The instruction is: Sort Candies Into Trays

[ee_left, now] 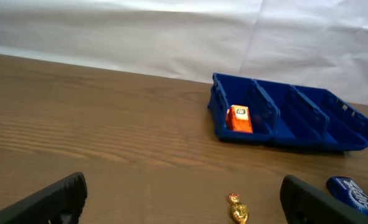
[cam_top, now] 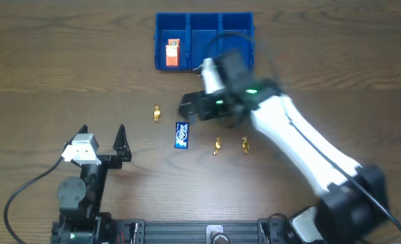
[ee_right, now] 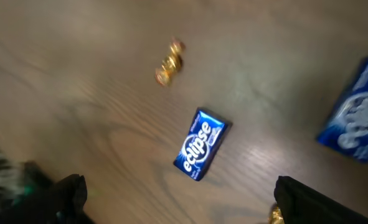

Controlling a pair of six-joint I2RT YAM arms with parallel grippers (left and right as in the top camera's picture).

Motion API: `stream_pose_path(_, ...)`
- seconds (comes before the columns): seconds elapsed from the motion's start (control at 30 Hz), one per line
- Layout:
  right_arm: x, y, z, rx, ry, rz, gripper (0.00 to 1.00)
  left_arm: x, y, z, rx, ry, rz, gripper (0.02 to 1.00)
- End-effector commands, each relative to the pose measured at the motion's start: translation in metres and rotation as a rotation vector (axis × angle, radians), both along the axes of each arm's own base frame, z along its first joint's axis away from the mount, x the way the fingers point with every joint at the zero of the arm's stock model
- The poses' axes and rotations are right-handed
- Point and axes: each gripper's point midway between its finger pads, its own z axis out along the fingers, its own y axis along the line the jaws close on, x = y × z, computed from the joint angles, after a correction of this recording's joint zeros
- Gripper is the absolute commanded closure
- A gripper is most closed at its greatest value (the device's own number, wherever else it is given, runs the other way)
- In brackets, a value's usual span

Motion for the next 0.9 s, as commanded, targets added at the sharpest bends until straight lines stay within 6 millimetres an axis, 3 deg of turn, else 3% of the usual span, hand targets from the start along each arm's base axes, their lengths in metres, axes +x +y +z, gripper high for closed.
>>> stream_pose_path(0.03, 0.001, 0.015, -0.035, -0.186, 0.036, -0.136, 0.003, -0.001, -0.002, -0.016, 0.007, 0.047, -0.014, 0.023)
stream_pose_path(0.3, -0.020, 0.038, -0.088, -0.336, 0.095, -0.237, 0.001, -0.001, -0.002, -0.016, 0.007, 0.047, -0.014, 0.020)
stream_pose_path(0.5, -0.025, 0.038, -0.123, -0.409, 0.129, -0.302, 0.027, -0.001, -0.002, -0.016, 0.007, 0.047, -0.014, 0.020)
stream_pose_path(0.63, -0.026, 0.034, -0.133, -0.438, 0.141, -0.334, 0.038, -0.001, -0.002, -0.016, 0.007, 0.047, -0.014, 0.020)
stream_pose_path(0.9, -0.023, 0.031, -0.135, -0.450, 0.130, -0.365, 0.128, -0.001, -0.002, -0.016, 0.007, 0.048, -0.014, 0.020)
